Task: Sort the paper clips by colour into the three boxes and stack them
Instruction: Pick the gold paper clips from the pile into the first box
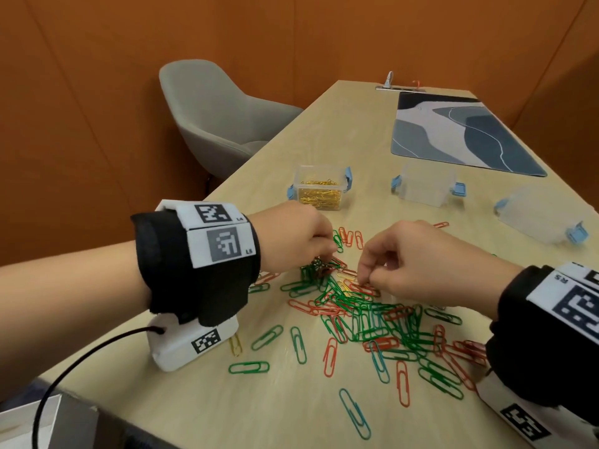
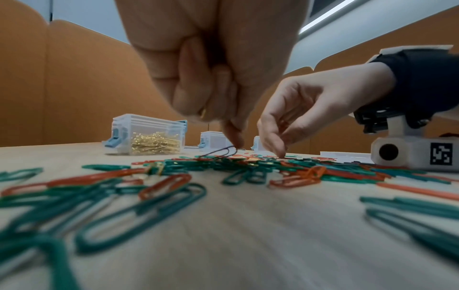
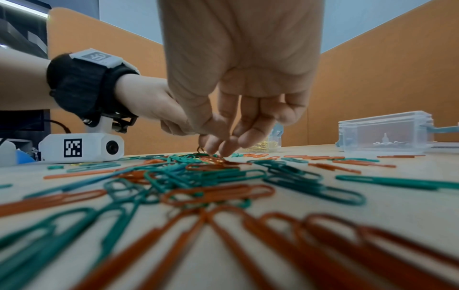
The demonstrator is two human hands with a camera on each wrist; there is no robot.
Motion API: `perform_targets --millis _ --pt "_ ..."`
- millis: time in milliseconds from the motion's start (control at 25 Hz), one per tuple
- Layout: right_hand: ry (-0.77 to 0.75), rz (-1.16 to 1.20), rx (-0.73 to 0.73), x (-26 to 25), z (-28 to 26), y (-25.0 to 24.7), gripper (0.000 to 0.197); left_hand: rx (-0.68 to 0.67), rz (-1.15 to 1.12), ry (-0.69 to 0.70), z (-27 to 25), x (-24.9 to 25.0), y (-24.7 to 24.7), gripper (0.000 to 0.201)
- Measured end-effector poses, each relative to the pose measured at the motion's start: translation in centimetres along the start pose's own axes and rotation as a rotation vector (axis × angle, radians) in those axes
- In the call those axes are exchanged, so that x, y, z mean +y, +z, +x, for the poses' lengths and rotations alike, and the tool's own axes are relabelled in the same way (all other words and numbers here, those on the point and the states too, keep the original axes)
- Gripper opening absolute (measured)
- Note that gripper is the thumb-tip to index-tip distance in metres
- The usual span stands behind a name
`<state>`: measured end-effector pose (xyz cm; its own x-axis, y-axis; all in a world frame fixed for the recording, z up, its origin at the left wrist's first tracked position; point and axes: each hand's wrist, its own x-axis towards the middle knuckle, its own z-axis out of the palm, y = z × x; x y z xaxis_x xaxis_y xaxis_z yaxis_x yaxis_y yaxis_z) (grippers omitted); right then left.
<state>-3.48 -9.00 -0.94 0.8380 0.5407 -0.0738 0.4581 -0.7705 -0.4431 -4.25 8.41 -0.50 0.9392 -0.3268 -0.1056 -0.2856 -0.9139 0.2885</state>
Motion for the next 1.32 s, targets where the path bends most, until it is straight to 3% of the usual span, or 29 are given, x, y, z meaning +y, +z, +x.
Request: perform_targets --millis 240,480,760,920,1000,1120,1320 --pt "-0.038 0.036 -0.061 -0.6 0.2 0.4 0.005 0.095 0.101 -0.03 -0.2 -0.2 -0.1 0.015" --pt "0.035 -0.014 -0.016 -0.1 0.4 0.2 0.018 0.166 0.169 -0.146 0.0 -1.6 -0.5 0.014" --pt "0.06 -0.093 0.005 0.1 0.6 0.2 0.018 0.029 0.17 -0.015 0.1 -1.4 -0.6 0.018" --pt "0.081 -0.062 0.065 0.4 0.7 0.1 0.013 0.121 0.184 -0.06 0.5 -1.8 -0.4 0.018" --pt "0.081 -0.046 0.063 0.3 0.7 0.0 0.007 0.149 0.126 0.015 0.3 -1.4 -0.4 0.015" --pt "0.078 -0.073 0.033 0.1 0.7 0.1 0.003 0.078 0.058 0.206 0.2 -0.1 -0.1 0.017" --pt "0.121 -0.096 0.03 0.1 0.5 0.0 0.011 -0.029 0.101 0.251 1.2 0.8 0.7 0.022"
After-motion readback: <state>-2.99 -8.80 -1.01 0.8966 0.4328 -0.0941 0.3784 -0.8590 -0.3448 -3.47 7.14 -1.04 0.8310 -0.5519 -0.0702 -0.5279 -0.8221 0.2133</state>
